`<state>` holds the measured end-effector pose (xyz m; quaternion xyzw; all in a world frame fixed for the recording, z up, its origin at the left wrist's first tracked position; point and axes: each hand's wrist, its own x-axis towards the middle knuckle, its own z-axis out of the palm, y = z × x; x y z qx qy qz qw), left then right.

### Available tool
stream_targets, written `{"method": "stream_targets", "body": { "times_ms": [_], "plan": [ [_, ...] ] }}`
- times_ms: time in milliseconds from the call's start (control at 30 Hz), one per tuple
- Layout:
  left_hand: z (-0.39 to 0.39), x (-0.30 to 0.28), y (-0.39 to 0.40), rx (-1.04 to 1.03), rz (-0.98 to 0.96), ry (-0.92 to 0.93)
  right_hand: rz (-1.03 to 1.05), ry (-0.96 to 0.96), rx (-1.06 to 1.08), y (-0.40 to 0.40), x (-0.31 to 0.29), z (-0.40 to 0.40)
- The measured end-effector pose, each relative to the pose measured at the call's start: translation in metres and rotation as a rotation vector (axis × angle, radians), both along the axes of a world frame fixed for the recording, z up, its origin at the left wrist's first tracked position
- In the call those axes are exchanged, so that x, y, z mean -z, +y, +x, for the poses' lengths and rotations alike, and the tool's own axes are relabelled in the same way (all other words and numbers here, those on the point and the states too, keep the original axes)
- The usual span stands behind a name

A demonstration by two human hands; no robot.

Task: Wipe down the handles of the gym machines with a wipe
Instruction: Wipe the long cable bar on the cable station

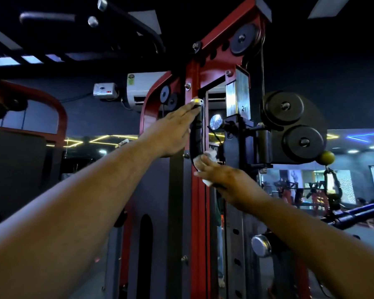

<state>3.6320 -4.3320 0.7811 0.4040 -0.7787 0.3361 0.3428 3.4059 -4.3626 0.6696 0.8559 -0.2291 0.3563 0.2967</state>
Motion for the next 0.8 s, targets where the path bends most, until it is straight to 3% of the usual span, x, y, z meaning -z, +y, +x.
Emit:
{"method": "stream_targets", "body": {
  "times_ms": [67, 200, 367, 467, 567, 633, 667, 733, 800],
  "plan": [
    [-0.001, -0.001, 0.001, 0.007, -0.007, 0.003, -0.070, -0.068, 0.009, 0.006, -0.013, -0.012],
    [-0.005, -0.012, 0.009, 0.079, -0.048, 0.100, -0.135, -0.397, -0.056, 0.017, -0.078, 0.015],
    [0.006, -0.025, 0.013, 0.075, 0.014, 0.291, -0.182, -0.270, 0.037, -0.011, -0.095, 0.062],
    [0.009, -0.018, 0.010, 0.051, 0.050, 0.189, -0.287, -0.025, 0.025, -0.018, -0.072, 0.042],
    [0.002, -0.011, 0.008, 0.001, 0.045, 0.030, -0.222, 0.323, -0.007, -0.018, -0.033, 0.014],
    [-0.002, -0.009, 0.007, -0.058, 0.040, -0.013, -0.214, 0.356, -0.047, -0.018, -0.017, -0.007],
    [-0.003, -0.009, 0.007, -0.092, 0.021, -0.036, -0.240, 0.264, -0.046, -0.018, -0.014, -0.014],
    [-0.006, -0.007, 0.007, -0.149, -0.033, -0.090, -0.229, -0.094, -0.092, -0.013, -0.017, -0.011],
    [-0.010, -0.004, 0.006, -0.176, -0.059, -0.129, -0.029, -0.471, -0.145, -0.004, -0.022, 0.007]
  ]
}}
